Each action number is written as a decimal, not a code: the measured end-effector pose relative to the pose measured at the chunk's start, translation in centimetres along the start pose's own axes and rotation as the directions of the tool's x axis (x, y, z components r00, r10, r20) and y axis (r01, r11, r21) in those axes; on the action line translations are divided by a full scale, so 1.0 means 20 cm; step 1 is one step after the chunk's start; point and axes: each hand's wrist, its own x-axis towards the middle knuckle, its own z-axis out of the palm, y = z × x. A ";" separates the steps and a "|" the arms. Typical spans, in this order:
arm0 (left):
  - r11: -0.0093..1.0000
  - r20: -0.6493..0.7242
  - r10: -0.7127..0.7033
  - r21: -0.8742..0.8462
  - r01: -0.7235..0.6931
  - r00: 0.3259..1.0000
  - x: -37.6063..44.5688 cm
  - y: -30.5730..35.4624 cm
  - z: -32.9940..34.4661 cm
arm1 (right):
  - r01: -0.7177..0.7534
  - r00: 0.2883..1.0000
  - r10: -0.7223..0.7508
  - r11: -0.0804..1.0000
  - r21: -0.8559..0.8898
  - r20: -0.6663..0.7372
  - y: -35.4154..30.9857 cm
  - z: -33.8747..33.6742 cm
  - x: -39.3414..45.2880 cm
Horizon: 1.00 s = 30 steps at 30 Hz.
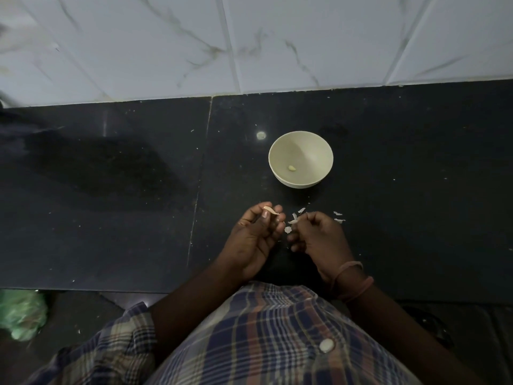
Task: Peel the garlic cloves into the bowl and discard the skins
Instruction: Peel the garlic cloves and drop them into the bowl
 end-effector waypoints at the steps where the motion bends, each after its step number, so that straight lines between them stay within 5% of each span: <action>1: 1.000 0.009 -0.002 0.007 0.002 1.000 0.00 0.00 0.00 | 0.045 0.999 -0.046 0.997 -0.055 -0.019 0.00 0.00 0.00; 8: 0.996 0.004 0.001 0.085 -0.001 1.000 0.00 0.01 0.00 | 0.305 0.929 -0.362 0.869 -0.389 -0.079 -0.01 0.01 0.03; 13: 0.985 -0.007 -0.015 0.170 0.016 1.000 0.00 0.01 0.00 | 0.366 0.923 -0.383 0.833 -0.415 0.045 -0.01 0.00 0.05; 21: 0.964 -0.007 -0.035 0.264 0.036 0.999 0.00 0.01 0.01 | 0.594 0.790 -0.579 0.640 -0.488 0.203 -0.02 -0.01 0.09; 30: 0.956 -0.040 0.074 0.287 -0.060 0.996 0.01 0.00 0.02 | 0.356 0.934 -0.343 0.881 -0.311 0.096 -0.06 0.00 0.10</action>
